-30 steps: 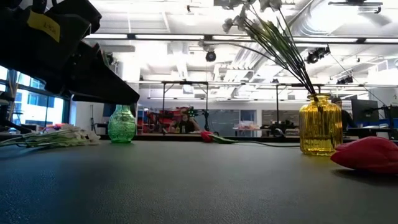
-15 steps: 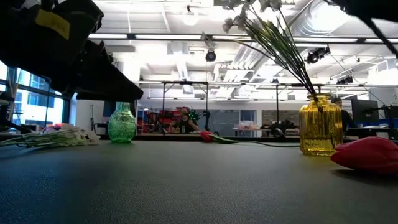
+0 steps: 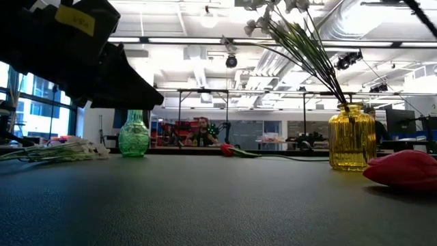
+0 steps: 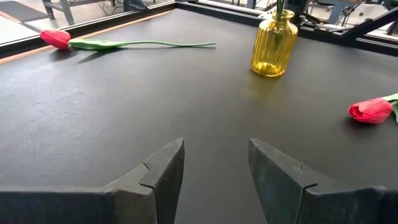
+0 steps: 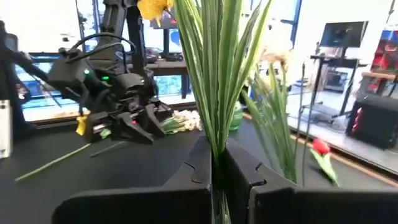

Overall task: Sort flowers into vase by color
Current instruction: Put the yellow flowers in the yellow vase

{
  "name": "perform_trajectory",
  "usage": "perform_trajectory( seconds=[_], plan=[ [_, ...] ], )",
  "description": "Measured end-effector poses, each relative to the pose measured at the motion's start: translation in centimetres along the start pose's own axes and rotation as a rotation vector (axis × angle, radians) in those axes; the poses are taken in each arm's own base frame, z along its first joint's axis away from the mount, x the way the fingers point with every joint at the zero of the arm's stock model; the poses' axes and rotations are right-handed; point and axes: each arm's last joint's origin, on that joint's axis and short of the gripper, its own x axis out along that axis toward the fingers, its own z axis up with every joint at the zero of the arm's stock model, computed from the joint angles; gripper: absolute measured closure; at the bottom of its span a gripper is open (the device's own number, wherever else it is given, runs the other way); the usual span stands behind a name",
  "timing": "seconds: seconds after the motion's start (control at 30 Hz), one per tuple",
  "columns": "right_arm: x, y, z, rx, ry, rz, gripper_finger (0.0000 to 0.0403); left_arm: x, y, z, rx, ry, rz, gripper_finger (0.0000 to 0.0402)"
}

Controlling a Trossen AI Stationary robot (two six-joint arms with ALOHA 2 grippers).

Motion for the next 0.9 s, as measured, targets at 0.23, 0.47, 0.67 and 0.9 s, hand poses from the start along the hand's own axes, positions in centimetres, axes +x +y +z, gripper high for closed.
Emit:
perform_trajectory(
  seconds=[0.23,0.47,0.67,0.9],
  plan=[
    [1.4,3.1,0.7,-0.042,0.167,0.121,0.0403,0.2,0.1,0.1,-0.006,-0.001,0.006,0.0236],
    [5.0,3.4,0.8,-0.157,0.118,0.392,0.0403,0.7,0.2,0.3,-0.011,0.016,-0.002,0.0236],
    [5.8,-1.3,1.6,-0.017,-0.245,0.532,0.0403,0.7,-0.1,0.4,-0.030,0.022,-0.034,0.0236],
    [4.3,-6.9,1.1,0.006,-0.373,0.480,0.0403,0.6,-0.6,1.0,-0.012,-0.008,-0.084,0.0236]
  ],
)
